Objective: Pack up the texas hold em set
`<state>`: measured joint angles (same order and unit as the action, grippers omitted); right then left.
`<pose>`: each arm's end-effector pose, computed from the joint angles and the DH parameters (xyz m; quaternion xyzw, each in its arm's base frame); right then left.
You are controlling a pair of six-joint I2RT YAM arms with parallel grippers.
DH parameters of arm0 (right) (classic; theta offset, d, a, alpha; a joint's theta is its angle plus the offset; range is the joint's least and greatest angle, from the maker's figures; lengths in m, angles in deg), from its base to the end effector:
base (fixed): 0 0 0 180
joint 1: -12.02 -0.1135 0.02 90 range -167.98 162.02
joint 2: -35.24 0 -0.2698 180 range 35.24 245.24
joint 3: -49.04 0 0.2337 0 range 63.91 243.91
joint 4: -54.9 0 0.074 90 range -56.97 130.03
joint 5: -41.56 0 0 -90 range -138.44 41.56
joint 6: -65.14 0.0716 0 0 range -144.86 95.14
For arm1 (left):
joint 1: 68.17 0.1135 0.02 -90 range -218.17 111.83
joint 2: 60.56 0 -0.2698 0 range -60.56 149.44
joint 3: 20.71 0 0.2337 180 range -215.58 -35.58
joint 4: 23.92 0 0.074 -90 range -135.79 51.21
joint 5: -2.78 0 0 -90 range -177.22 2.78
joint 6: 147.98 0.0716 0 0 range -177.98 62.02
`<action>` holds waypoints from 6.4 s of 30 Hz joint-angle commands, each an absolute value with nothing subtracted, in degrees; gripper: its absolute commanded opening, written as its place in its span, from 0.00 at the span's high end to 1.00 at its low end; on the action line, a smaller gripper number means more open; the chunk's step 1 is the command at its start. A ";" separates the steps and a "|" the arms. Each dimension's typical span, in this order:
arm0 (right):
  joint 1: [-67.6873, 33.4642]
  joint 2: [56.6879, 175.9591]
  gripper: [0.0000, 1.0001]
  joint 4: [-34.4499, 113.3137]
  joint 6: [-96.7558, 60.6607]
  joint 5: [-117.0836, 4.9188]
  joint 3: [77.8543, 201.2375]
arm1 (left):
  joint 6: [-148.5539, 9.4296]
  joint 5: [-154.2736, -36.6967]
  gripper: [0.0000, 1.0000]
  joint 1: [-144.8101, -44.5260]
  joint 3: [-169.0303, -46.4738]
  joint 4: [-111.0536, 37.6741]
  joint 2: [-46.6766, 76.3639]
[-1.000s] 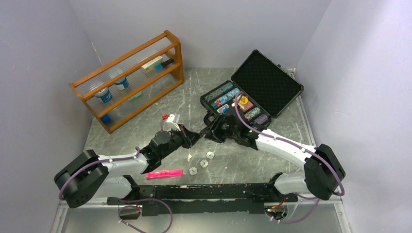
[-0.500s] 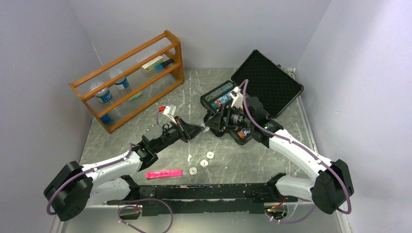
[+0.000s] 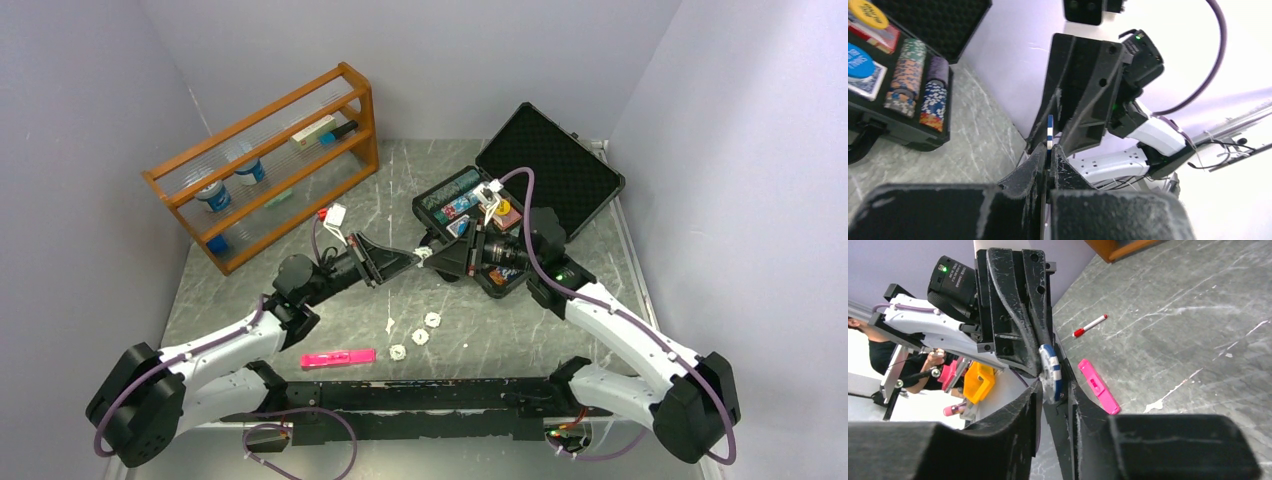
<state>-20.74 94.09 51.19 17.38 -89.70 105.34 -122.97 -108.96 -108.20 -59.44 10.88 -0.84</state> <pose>0.1771 0.1701 0.3201 -0.1768 0.7140 0.5884 0.3358 0.1656 -0.1738 0.2963 0.0140 0.6237 -0.6841 0.3781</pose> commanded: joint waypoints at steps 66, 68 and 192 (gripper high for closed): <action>-16.84 120.91 1.00 -4.03 -30.43 -27.80 123.38 | -84.78 -76.59 0.10 -107.56 -74.72 -40.90 -12.88; -16.82 121.09 1.00 -4.57 -30.24 -26.66 123.40 | -84.73 -76.92 0.10 -107.62 -74.57 -40.50 -13.03; -45.73 139.36 0.38 -3.24 21.47 -33.35 132.89 | -89.81 -66.76 0.10 -107.54 -73.78 -51.45 -18.99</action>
<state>-45.79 137.65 -0.35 20.00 -36.32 130.39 -89.14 -67.80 -107.72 -74.22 -53.14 -18.59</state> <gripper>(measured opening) 0.633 0.901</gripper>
